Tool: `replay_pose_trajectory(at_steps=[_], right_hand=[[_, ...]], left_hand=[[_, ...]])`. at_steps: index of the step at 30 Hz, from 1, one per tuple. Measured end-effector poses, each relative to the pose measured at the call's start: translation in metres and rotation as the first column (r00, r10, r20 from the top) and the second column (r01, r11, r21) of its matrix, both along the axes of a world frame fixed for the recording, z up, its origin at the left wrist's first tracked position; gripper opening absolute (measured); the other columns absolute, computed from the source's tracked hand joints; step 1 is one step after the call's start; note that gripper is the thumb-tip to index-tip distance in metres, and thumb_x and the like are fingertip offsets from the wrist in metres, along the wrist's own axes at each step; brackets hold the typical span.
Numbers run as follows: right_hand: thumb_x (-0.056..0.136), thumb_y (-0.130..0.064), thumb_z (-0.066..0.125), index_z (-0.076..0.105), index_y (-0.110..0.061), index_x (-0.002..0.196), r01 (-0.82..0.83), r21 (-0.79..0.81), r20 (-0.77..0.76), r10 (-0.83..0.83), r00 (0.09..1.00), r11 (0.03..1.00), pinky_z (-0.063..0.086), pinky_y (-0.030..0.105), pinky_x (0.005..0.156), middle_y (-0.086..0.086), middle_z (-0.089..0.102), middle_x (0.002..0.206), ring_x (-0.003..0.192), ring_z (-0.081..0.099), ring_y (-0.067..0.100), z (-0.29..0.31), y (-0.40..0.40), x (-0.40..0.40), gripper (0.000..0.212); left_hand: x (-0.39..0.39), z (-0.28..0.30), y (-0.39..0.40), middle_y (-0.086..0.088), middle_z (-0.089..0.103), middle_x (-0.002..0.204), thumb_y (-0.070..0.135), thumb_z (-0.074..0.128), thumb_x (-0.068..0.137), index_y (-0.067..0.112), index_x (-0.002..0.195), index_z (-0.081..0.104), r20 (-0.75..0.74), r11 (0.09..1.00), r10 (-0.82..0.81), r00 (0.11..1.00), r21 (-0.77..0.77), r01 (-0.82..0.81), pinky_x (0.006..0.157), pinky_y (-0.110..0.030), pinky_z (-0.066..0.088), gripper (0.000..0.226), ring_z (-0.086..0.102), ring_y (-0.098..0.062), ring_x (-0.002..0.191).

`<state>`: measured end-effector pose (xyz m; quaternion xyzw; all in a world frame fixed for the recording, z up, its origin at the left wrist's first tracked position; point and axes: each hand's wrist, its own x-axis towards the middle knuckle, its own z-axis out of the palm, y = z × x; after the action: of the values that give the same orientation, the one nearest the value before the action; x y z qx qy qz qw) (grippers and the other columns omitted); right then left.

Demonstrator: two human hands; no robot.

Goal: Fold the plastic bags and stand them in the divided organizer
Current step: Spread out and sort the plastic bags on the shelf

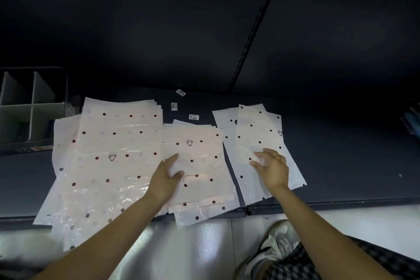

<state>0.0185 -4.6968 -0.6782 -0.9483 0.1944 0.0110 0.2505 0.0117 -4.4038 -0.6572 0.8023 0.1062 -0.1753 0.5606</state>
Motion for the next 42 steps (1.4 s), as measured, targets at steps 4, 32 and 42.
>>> replay_pose_trajectory(at_steps=[4, 32, 42], right_hand=[[0.085, -0.019, 0.067, 0.070, -0.020, 0.080, 0.138, 0.047, 0.081, -0.141, 0.987, 0.989, 0.040, 0.035, 0.089, -0.003, 0.060, 0.117, 0.109, 0.045, 0.020, 0.002, 0.005, 0.009, 0.006], [0.087, -0.038, 0.063, 0.054, -0.019, 0.128, -0.028, -0.015, -0.012, 0.028, 1.000, 0.999, 0.034, 0.041, 0.105, 0.001, 0.041, 0.143, 0.131, 0.034, 0.023, -0.005, 0.043, 0.010, 0.045], [0.092, -0.034, 0.057, 0.058, -0.012, 0.087, 0.139, 0.082, 0.066, -0.145, 0.987, 0.987, 0.038, 0.026, 0.059, 0.000, 0.061, 0.074, 0.071, 0.059, 0.023, 0.021, 0.035, 0.029, 0.023]], left_hand=[[-0.004, -0.001, -0.002, -0.010, 0.022, 0.145, 0.022, 0.058, 0.092, 0.031, 0.135, 0.045, 0.069, 0.968, -0.037, 0.997, 0.251, 0.019, 0.106, -0.033, 0.022, 0.046, 0.022, -0.029, 0.132], [0.026, -0.002, 0.010, -0.005, 0.053, 0.075, 0.015, 0.072, 0.082, 0.016, 0.150, 0.007, 0.001, 0.975, -0.056, 0.998, 0.213, 0.055, 0.073, -0.027, 0.038, 0.094, 0.053, -0.023, 0.080], [0.011, 0.002, 0.013, -0.003, 0.050, 0.121, 0.024, 0.073, 0.080, 0.021, 0.135, 0.045, 0.369, 0.955, -0.089, 0.925, 0.297, -0.027, 0.091, -0.030, 0.040, 0.062, 0.041, -0.022, 0.115]])
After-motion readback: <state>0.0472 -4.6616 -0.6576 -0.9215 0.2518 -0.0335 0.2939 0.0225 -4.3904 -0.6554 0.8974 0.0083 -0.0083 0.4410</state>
